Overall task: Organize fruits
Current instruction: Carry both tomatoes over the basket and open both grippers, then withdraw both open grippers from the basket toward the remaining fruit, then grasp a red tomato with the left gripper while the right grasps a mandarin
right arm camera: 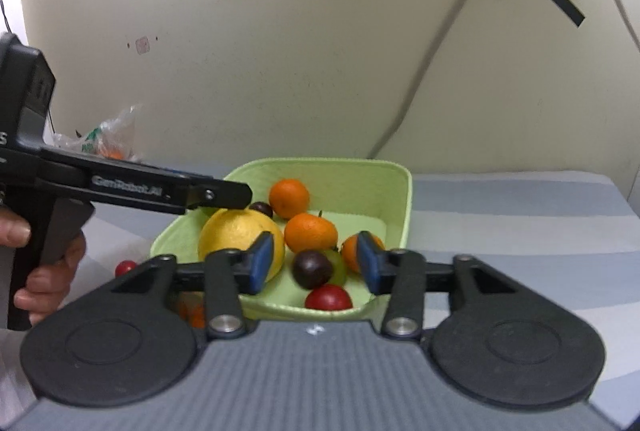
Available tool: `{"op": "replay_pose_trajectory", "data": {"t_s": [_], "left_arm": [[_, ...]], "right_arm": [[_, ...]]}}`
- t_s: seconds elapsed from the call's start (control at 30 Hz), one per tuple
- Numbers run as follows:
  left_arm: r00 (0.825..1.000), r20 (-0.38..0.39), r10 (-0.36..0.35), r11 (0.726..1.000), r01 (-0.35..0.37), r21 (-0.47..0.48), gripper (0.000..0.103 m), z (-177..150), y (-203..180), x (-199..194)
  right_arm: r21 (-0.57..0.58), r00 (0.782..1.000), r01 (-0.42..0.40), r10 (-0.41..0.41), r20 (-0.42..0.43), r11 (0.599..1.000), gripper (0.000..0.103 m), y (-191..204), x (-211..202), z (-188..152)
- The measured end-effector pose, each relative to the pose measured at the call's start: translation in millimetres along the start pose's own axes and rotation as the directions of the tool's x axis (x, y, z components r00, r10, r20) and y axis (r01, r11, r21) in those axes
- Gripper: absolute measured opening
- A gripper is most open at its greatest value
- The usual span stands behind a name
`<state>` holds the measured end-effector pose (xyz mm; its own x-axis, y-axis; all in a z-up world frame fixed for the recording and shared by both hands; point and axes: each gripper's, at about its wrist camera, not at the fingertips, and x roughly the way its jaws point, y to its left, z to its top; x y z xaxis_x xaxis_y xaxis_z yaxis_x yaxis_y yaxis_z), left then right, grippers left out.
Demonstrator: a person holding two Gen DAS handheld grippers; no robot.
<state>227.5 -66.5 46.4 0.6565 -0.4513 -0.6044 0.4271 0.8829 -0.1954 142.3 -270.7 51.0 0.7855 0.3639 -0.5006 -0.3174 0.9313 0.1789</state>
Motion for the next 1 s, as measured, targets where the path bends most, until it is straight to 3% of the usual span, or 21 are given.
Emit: {"op": "replay_pose_trajectory", "data": {"t_s": [0.07, 0.2, 0.37, 0.53, 0.73, 0.9, 0.97, 1.0], "left_arm": [[1.000, 0.010, -0.005, 1.000, 0.005, -0.013, 0.058, -0.4, 2.9, -10.1], [0.995, 0.100, -0.027, 0.999, 0.031, -0.036, 0.058, -9.5, 16.3, -59.8], [0.990, 0.140, -0.001, 0.999, 0.007, -0.042, 0.058, -46.0, 40.8, -108.5], [0.997, 0.046, -0.054, 0.991, 0.060, -0.120, 0.059, -68.7, 65.3, -95.4], [0.992, 0.021, -0.123, 0.982, 0.124, -0.145, 0.059, -75.7, 71.5, -72.9], [0.994, 0.019, -0.111, 0.983, 0.113, -0.142, 0.041, -82.8, 70.3, -61.6], [0.997, 0.028, -0.069, 0.990, 0.072, -0.120, 0.029, -85.2, 68.6, -60.9], [0.998, 0.032, -0.058, 0.990, 0.061, -0.124, 0.027, -86.5, 70.0, -62.8]], "right_arm": [[0.010, 1.000, 0.003, -0.003, 0.022, 1.000, 0.049, 1.2, -9.5, 0.7], [0.029, 0.997, -0.028, 0.026, 0.070, 0.999, 0.049, 7.0, -33.7, -1.9], [0.015, 0.993, -0.113, 0.113, 0.044, 0.993, 0.048, 36.6, -53.0, -26.8], [-0.085, 0.987, -0.159, 0.158, -0.025, 0.984, 0.048, 86.3, -32.5, -43.3], [-0.269, 0.991, -0.130, 0.120, -0.053, 0.954, 0.049, 135.9, 0.2, -47.6], [-0.388, 0.995, -0.082, 0.056, -0.079, 0.918, 0.048, 152.6, 23.5, -56.8], [-0.426, 0.997, -0.069, 0.045, -0.065, 0.902, 0.036, 155.2, 24.2, -59.9], [-0.433, 0.998, -0.060, 0.038, -0.059, 0.900, 0.036, 154.3, 22.6, -60.3]]}}
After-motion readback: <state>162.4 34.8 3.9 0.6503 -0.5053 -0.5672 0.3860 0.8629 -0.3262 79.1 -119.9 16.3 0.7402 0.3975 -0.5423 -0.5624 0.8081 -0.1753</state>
